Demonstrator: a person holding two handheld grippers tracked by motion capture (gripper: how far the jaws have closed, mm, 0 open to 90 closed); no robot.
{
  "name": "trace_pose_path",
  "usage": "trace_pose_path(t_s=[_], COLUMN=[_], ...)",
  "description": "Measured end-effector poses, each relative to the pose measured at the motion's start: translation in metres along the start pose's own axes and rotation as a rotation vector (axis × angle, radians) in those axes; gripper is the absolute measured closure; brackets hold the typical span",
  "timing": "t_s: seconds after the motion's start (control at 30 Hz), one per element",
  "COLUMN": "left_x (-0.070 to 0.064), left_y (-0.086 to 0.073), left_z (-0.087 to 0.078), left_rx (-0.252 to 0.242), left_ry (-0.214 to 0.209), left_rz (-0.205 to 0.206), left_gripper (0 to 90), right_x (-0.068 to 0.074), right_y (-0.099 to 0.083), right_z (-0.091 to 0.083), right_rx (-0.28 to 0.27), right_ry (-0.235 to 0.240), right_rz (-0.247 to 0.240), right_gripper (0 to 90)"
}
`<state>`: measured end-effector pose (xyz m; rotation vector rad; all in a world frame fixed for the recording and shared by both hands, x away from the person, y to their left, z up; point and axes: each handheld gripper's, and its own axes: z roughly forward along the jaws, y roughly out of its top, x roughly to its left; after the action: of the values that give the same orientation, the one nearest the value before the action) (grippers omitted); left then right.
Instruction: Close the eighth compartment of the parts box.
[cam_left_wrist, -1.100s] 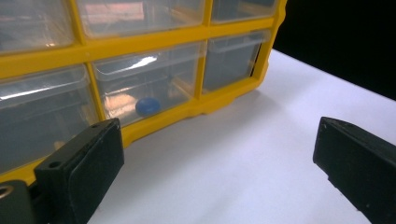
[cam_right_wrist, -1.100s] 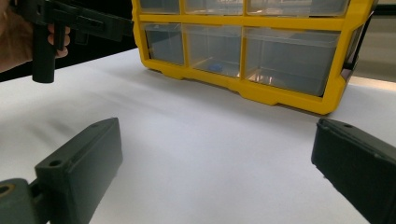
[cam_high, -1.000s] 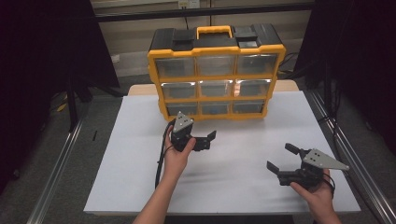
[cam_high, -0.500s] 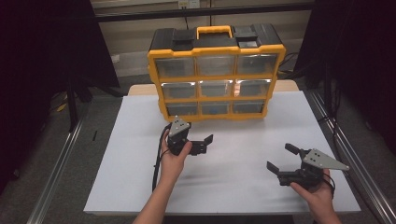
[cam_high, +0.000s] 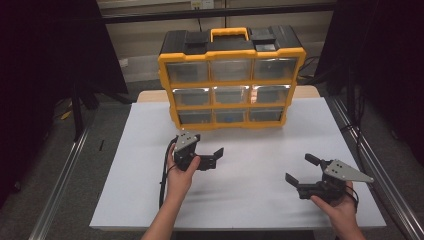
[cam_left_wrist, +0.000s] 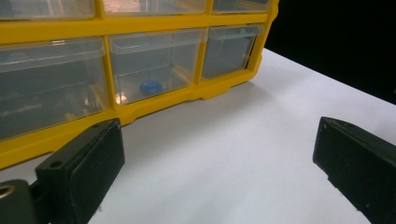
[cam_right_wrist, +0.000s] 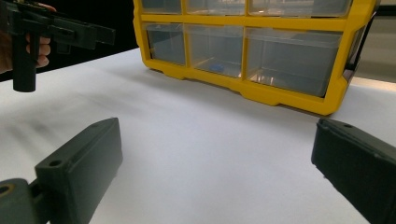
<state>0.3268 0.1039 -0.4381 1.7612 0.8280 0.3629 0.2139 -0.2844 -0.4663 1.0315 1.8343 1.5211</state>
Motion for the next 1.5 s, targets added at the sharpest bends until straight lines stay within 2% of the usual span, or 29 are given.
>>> trace_pose_path(t_s=[0.1, 0.13, 0.17, 0.2, 0.27, 0.4, 0.47, 0.5, 0.53, 0.63, 0.73, 0.87, 0.9, 0.93, 1.0, 1.03, 1.1, 1.23, 1.3, 1.4, 1.43, 1.47, 1.5], left_x=[0.001, -0.001, 0.002, 0.002, 0.002, 0.002, 0.001, 0.001, 0.002, 0.004, 0.004, 0.006, 0.006, 0.008, 0.008, 0.009, 0.007, 0.011, 0.011, 0.013, 0.013, 0.013, 0.015], left_y=[-0.001, -0.002, -0.002, -0.002, -0.004, -0.006, -0.006, -0.007, -0.007, -0.008, -0.009, -0.011, -0.011, -0.012, -0.013, -0.013, -0.014, -0.017, -0.018, -0.02, -0.02, -0.021, -0.021], left_z=[-0.003, -0.003, -0.005, -0.006, -0.008, -0.012, -0.015, -0.015, -0.017, -0.022, -0.026, -0.03, -0.031, -0.032, -0.034, -0.034, -0.037, -0.043, -0.045, -0.05, -0.051, -0.052, -0.054], left_rx=[-0.006, -0.019, -0.013, -0.013, -0.023, -0.041, -0.041, -0.05, -0.044, -0.047, -0.05, -0.058, -0.064, -0.064, -0.06, -0.066, -0.066, -0.065, -0.07, -0.065, -0.071, -0.069, -0.072], left_ry=[0.003, 0.027, -0.009, 0.006, 0.009, -0.01, 0.027, 0.018, 0.002, -0.003, 0.01, 0.006, 0.027, -0.012, 0.003, -0.019, 0.02, 0.005, 0.029, 0.01, 0.03, 0.029, 0.004], left_rz=[0.001, -0.007, -0.002, 0.0, -0.013, -0.024, -0.017, -0.027, -0.023, -0.017, -0.014, -0.016, -0.015, -0.01, -0.008, 0.004, 0.001, 0.012, 0.011, 0.024, 0.022, 0.028, 0.035], left_gripper=[2.3, 2.3, 2.3, 2.3, 2.3, 2.3, 2.3, 2.3, 2.3, 2.3, 2.3, 2.3, 2.3, 2.3, 2.3, 2.2, 2.2, 2.2, 2.2, 2.2, 2.2, 2.2, 2.2], right_x=[0.0, 0.0, 0.0, 0.0, 0.0, 0.001, 0.001, 0.001, 0.001, 0.001, 0.001, 0.001, 0.001, 0.001, 0.002, 0.002, 0.002, 0.003, 0.003, 0.004, 0.004, 0.004, 0.004], right_y=[0.0, 0.0, 0.0, 0.0, 0.0, 0.0, 0.0, 0.0, 0.0, 0.001, 0.001, 0.001, 0.001, 0.001, 0.001, 0.001, 0.001, 0.001, 0.001, 0.002, 0.002, 0.002, 0.002], right_z=[0.0, 0.0, 0.0, 0.0, 0.0, 0.0, 0.0, 0.0, 0.0, 0.0, 0.001, 0.001, 0.001, 0.001, 0.001, 0.001, 0.001, 0.001, 0.001, 0.001, 0.0, 0.0, 0.0], right_rx=[0.0, 0.0, 0.0, 0.001, 0.004, 0.003, 0.004, 0.002, 0.003, -0.001, -0.002, 0.003, 0.003, 0.003, 0.004, 0.004, 0.002, 0.003, 0.001, -0.002, 0.0, 0.0, 0.001], right_ry=[-0.003, -0.003, -0.003, -0.002, 0.001, 0.003, 0.0, -0.001, -0.006, -0.005, -0.003, -0.003, -0.004, -0.004, -0.004, -0.004, -0.002, -0.002, 0.001, 0.002, 0.002, -0.002, -0.003], right_rz=[0.001, 0.001, 0.002, 0.001, 0.001, -0.001, 0.0, 0.0, 0.0, -0.004, -0.009, -0.007, -0.008, -0.008, -0.008, -0.009, -0.008, -0.015, -0.021, -0.025, -0.023, -0.027, -0.028], right_gripper=[1.6, 1.6, 1.6, 1.6, 1.6, 1.6, 1.6, 1.6, 1.6, 1.6, 1.6, 1.6, 1.6, 1.6, 1.6, 1.6, 1.6, 1.6, 1.6, 1.6, 1.6, 1.6, 1.6])
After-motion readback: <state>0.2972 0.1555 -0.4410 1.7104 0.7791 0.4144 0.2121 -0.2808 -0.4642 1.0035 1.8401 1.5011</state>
